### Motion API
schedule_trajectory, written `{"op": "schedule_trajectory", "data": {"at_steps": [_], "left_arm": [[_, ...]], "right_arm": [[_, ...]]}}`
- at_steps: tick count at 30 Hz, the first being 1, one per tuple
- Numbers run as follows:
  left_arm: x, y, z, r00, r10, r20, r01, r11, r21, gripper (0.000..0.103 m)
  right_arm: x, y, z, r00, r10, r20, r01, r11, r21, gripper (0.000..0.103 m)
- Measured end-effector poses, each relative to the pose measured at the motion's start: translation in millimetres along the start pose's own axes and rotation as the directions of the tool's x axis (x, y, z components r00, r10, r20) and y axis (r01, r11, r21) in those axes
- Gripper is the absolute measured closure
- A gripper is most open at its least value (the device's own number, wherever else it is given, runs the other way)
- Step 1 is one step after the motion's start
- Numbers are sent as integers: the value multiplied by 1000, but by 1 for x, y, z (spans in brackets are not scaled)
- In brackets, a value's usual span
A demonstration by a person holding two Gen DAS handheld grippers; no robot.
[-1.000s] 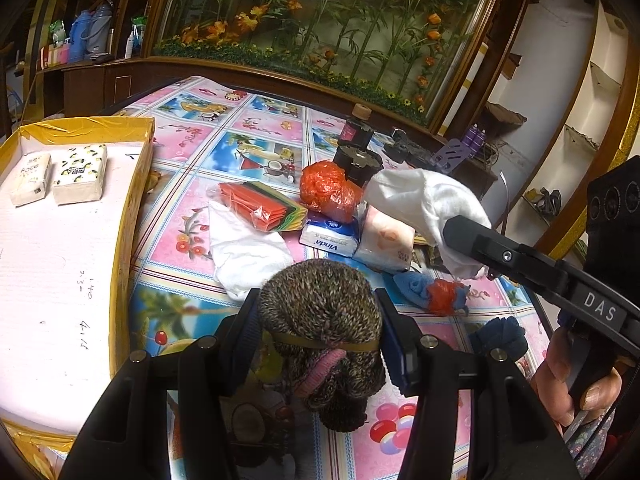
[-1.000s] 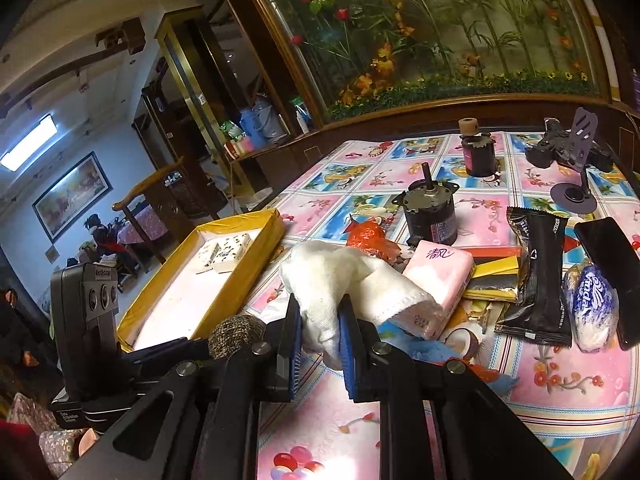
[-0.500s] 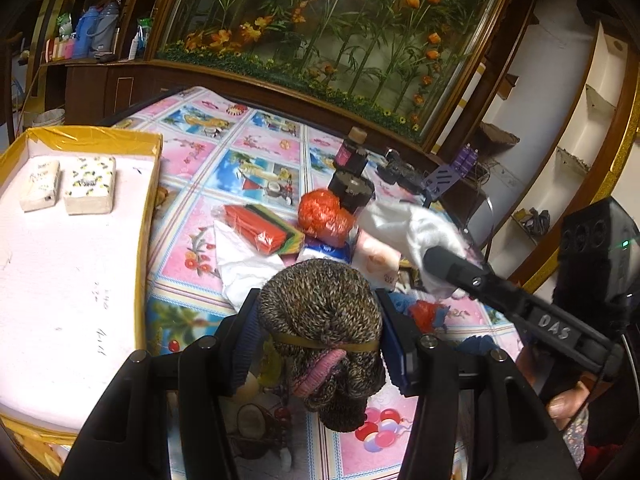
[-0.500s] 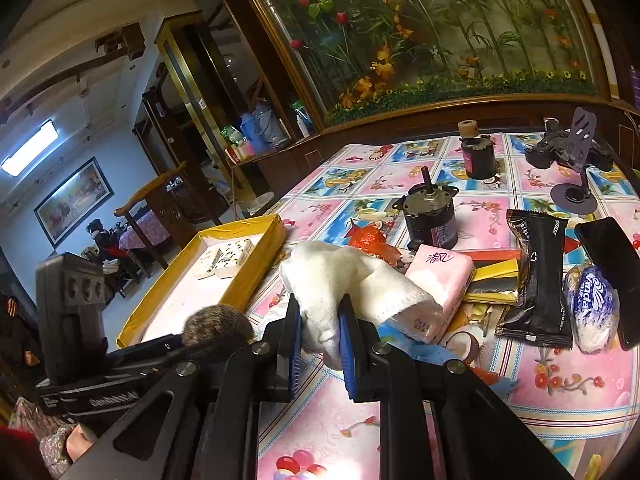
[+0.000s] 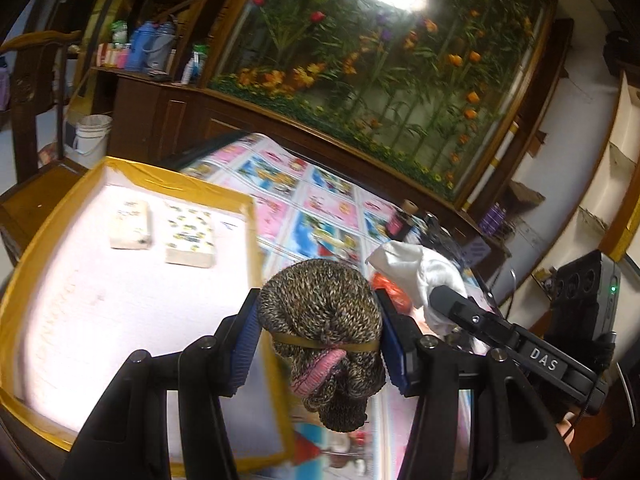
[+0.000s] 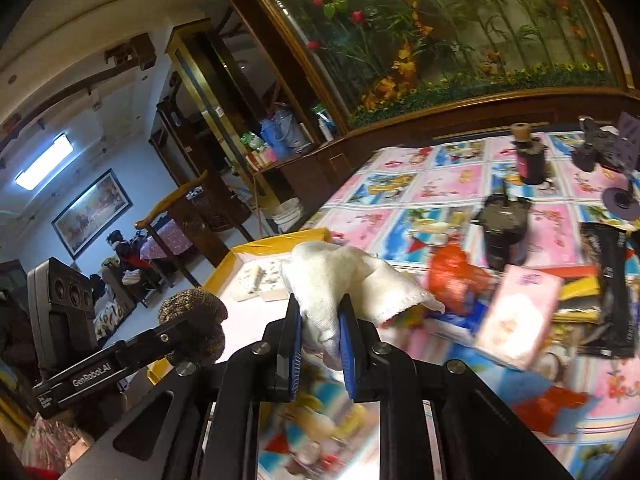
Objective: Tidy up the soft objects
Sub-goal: 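Carry the hat with the left tool while the right tool carries the white cloth to the box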
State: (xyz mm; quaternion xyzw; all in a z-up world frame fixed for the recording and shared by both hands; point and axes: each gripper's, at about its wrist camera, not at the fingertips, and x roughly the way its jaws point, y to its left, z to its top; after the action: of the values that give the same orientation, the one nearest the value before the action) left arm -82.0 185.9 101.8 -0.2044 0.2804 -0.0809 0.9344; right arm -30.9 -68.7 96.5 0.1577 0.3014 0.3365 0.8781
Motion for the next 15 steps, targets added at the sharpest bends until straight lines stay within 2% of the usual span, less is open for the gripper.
{"op": "schedule_trajectory", "data": {"at_steps": [3,6,10,15], "left_arm": [[-7,29,9,999,52,14,-51,998,-37,50],[-12,60,17,994,105,19,-103,991,-87,50],[-1,95,30,987,158,-34,-161,979,-122,50],[11,129,38,975,196,-105,-212,963,-168,50]], "right_arm": [[30,28,4,999,25,-30,-26,999,-18,85],[62,56,4,998,7,-65,-10,999,-48,85],[106,78,5,993,-18,-120,10,998,-63,85],[157,94,-2,976,-21,-215,5,997,-75,85]]}}
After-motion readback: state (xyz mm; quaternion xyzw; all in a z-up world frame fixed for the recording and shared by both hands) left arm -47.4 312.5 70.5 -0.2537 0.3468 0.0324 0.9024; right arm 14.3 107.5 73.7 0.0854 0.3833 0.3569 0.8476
